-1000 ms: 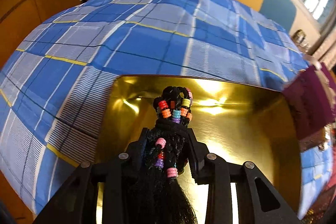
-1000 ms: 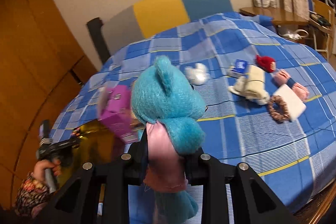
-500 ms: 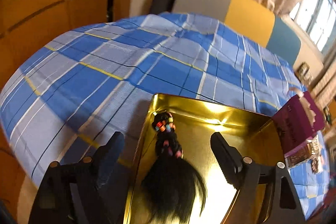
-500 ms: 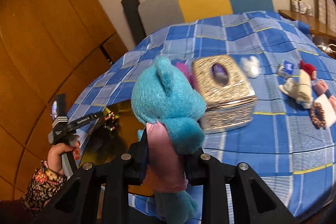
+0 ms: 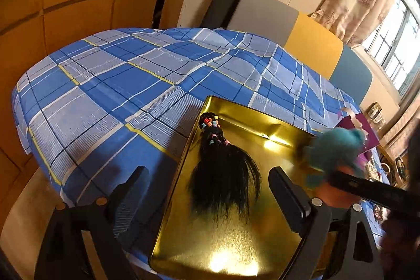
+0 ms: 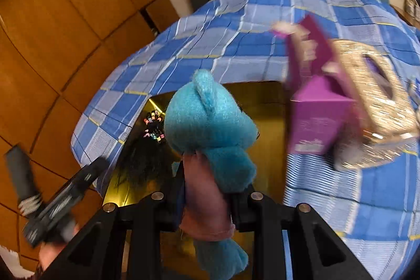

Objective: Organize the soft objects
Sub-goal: 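Lower the teal bear into the gold tray and open the right tool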

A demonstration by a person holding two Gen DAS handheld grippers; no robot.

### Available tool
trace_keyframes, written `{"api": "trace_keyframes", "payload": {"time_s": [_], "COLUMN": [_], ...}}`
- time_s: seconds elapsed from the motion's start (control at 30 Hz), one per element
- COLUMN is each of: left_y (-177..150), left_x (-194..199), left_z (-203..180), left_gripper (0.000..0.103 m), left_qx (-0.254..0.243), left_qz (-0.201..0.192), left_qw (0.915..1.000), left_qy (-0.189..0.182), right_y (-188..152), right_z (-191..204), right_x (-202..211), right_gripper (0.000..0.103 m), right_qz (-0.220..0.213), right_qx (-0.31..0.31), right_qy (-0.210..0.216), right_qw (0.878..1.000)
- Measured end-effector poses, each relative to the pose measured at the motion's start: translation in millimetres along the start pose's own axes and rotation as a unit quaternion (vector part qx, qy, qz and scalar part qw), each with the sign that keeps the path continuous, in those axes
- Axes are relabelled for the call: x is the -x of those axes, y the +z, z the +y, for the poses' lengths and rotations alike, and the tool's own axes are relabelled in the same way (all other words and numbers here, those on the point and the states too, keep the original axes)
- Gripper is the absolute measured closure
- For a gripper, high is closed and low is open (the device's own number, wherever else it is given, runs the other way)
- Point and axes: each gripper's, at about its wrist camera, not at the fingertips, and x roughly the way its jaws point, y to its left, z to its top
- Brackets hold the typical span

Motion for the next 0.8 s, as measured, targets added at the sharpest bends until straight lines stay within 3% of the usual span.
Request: {"api": "trace_keyframes", "payload": {"time_s": [0.2, 0.5, 0.7, 0.8], "left_y": [-7, -9, -12, -13], "left_x": [3, 1, 0, 0], "left_z": [11, 15, 9, 7], "left_gripper": [0.01, 0.01, 0.01, 0.01], "left_qx": [0.014, 0.023, 0.016, 0.011], "left_qz": [0.013, 0.019, 0.024, 0.024], "left_qw": [0.9998, 0.9995, 0.9994, 0.9995], "left_qy": [0.001, -0.006, -0.018, -0.018], "right_y": [23, 43, 47, 46], "right_z": [15, 24, 23, 19], "right_x": [-58, -112, -144, -136], "right_gripper": [0.076, 0.073, 0.065, 0.059], "right_qz": [0.047, 0.074, 0.112, 0.101], "right_qx": [-0.013, -0.059, -0.074, -0.061], "right_qy": [0.015, 0.041, 0.058, 0.041], "right_qw": [0.999, 0.995, 0.989, 0.992]}}
